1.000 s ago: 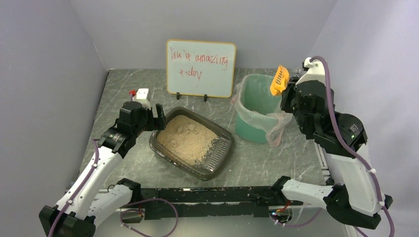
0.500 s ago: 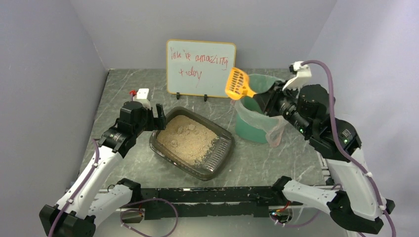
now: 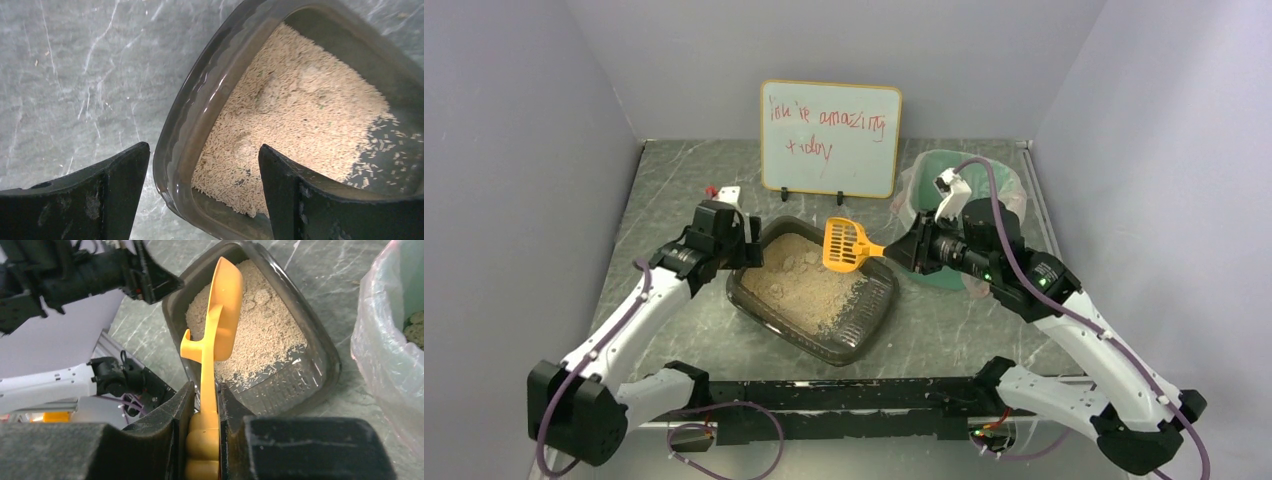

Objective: Clean the litter box

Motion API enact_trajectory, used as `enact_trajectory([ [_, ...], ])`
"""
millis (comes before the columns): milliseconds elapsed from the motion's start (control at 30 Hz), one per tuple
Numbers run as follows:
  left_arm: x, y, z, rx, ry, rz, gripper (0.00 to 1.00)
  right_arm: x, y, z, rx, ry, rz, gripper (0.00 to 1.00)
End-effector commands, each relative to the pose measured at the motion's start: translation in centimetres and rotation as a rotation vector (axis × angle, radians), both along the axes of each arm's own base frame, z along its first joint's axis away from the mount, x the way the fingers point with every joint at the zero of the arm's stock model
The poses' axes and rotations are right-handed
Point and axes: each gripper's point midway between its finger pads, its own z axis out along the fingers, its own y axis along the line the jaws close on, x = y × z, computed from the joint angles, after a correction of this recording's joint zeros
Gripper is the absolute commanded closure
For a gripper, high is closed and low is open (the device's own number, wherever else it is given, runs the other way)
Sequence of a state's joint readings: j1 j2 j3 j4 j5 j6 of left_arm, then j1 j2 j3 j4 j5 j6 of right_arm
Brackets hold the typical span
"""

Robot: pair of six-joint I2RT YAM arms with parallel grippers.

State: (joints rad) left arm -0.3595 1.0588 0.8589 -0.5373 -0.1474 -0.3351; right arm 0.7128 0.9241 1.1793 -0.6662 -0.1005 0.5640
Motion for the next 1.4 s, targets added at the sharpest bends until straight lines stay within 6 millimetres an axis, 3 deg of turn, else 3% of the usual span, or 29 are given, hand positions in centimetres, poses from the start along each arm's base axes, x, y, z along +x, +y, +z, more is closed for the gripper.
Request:
enact_trajectory([
  [0, 0.3, 0.3, -1.3, 0.022, 0.061, 0.054, 0.16, -1.5, 1.0, 3.4, 0.144, -0.081, 0.080, 1.00],
  [267, 0.7, 1.2, -3.5, 0.091, 0.142, 0.100, 0.26, -2.7, 1.2, 0.3, 0.161, -0.005, 0.107, 1.00],
  [500, 0.5, 1.4, -4.0, 0.104, 0.158, 0.102, 0.52, -3.0, 1.2, -3.4, 0.146, 0.073, 0.092, 1.00],
  [733, -0.1, 1.3, -3.1, 0.076, 0.143, 0.107, 0.69, -2.9, 2.2, -6.4, 0.187, 0.188, 0.067, 1.00],
  [1033, -2.0, 0.8, -2.9, 0.026, 0.153, 0.099, 0.68, -0.9, 2.6, -10.5, 0.169, 0.277, -0.091, 1.00],
  [1367, -2.2, 0.3, -3.1, 0.030, 0.162, 0.066, 0.64, 1.7, 3.4, -13.2, 0.215, 0.331, -0.245, 1.00],
])
